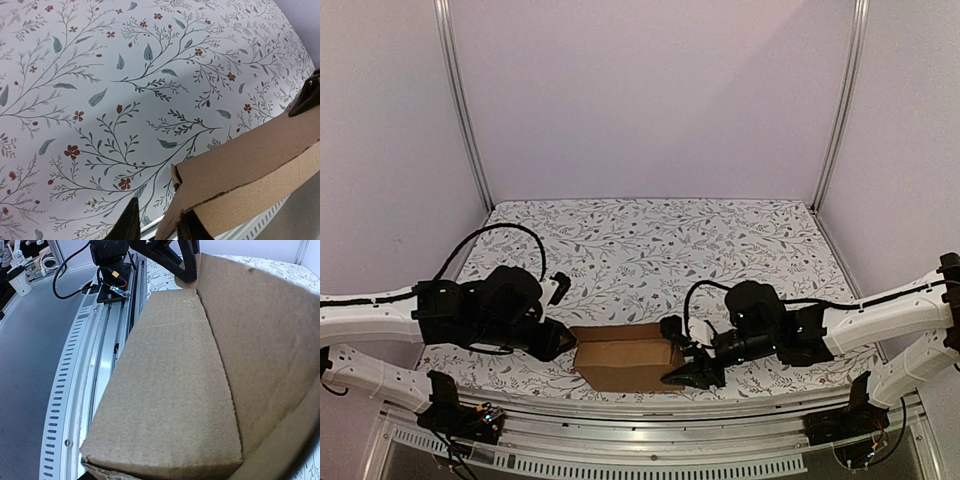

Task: Fold the paper box

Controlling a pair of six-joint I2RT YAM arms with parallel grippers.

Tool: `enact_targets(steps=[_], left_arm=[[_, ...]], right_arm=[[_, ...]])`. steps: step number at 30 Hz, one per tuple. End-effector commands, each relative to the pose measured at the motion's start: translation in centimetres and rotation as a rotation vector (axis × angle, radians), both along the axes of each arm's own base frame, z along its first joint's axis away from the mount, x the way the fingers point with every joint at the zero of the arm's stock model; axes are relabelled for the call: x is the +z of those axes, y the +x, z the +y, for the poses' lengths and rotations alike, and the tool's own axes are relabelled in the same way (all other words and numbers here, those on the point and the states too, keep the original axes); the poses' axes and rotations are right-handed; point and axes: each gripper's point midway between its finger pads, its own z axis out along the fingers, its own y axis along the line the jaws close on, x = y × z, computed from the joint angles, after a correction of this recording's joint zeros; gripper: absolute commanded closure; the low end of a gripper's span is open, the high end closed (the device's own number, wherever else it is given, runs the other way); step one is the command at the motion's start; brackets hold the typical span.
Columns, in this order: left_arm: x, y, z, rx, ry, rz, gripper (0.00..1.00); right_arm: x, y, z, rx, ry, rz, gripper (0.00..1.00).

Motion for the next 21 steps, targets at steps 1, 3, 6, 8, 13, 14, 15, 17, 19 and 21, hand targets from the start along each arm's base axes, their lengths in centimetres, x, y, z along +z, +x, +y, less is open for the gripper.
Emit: enact_targets(steps=[1, 3, 6, 8, 13, 14, 15, 17, 19, 21], left_arm=[[0.3, -0.3, -0.8, -0.019, -0.015, -0.002, 0.8], [0.3, -0.3, -0.8, -0.015, -0.014, -0.006, 0.88], [0.4, -0.2, -0.9, -0.013, -0.018, -0.01, 0.99], [0.5, -0.2, -1.1, -0.015, -0.022, -0.007, 1.0], [0.2, -0.3, -1.8, -0.005, -0.045, 0.025, 1.0], [0.1, -0.3, -2.0, -0.001, -0.053, 0.035, 1.0], [0.1, -0.4, -2.2, 0.004, -0.066, 0.046, 1.0], [0.2, -0.4, -2.6, 0.01, -0.089, 0.06, 1.0], [0.3, -0.5, -3.0, 0.019, -0.113, 0.074, 1.0], [0.2, -0.5, -3.3, 0.025, -0.127, 0.09, 1.0]], right_arm=[[-0.1, 0.5, 0.0, -0.025, 0.02, 0.002, 0.66], [-0.2, 0.5, 0.0, -0.026, 0.018, 0.004, 0.66], [-0.5, 0.5, 0.0, -0.026, 0.013, 0.004, 0.67], [-0.6, 0.5, 0.0, -0.026, 0.013, 0.005, 0.68], [-0.8, 0.8, -0.1, -0.045, 0.026, -0.017, 0.69], [-0.8, 0.8, -0.1, -0.049, 0.031, -0.024, 0.69], [-0.8, 0.9, 0.0, -0.051, 0.038, -0.031, 0.69], [-0.9, 0.8, 0.0, -0.053, 0.036, -0.041, 0.69], [-1.2, 0.7, 0.1, -0.054, 0.03, -0.047, 0.69], [-1.5, 0.7, 0.1, -0.058, 0.025, -0.053, 0.69]])
